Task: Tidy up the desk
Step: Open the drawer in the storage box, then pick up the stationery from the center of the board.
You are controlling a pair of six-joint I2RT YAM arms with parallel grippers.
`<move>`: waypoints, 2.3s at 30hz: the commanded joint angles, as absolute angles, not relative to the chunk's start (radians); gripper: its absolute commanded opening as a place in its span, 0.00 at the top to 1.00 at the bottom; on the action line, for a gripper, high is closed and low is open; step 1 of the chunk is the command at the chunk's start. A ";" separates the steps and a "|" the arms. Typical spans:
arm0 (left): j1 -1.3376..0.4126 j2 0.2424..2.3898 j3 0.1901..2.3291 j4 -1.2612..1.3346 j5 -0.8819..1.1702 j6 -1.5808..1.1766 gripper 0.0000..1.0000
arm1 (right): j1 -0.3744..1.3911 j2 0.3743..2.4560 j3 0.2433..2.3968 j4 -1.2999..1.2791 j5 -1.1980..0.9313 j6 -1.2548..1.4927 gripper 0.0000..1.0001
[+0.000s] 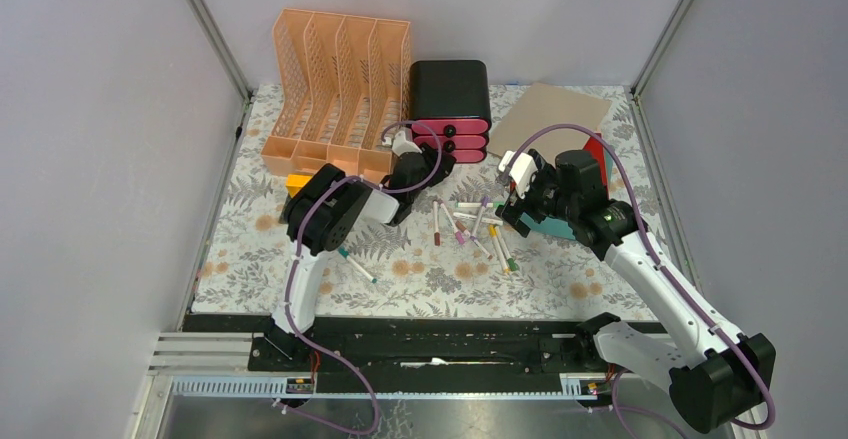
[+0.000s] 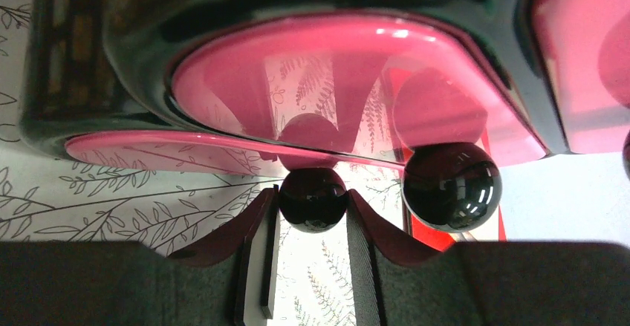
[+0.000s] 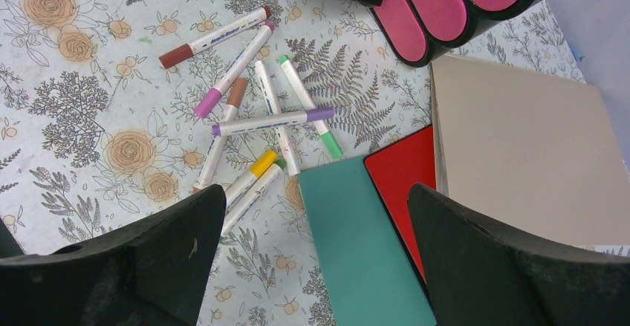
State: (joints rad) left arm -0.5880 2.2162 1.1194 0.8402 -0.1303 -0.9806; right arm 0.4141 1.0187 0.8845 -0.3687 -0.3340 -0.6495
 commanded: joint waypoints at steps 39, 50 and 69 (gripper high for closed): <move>-0.715 1.605 0.634 0.867 -0.150 -0.764 0.24 | 0.409 1.029 0.877 -0.354 -0.372 -0.675 0.00; -0.720 1.160 0.451 0.633 -0.291 -0.536 0.01 | 0.409 1.040 0.876 -0.359 -0.379 -0.681 0.00; -0.702 0.580 0.205 0.248 -0.417 -0.692 0.01 | 0.404 1.075 0.870 -0.359 -0.382 -0.689 0.00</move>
State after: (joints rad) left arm -0.7071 0.6048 0.2001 0.3191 -0.4442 -0.6361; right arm 0.4122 1.0687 0.8726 -0.3717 -0.3607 -0.6765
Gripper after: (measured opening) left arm 0.988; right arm 0.994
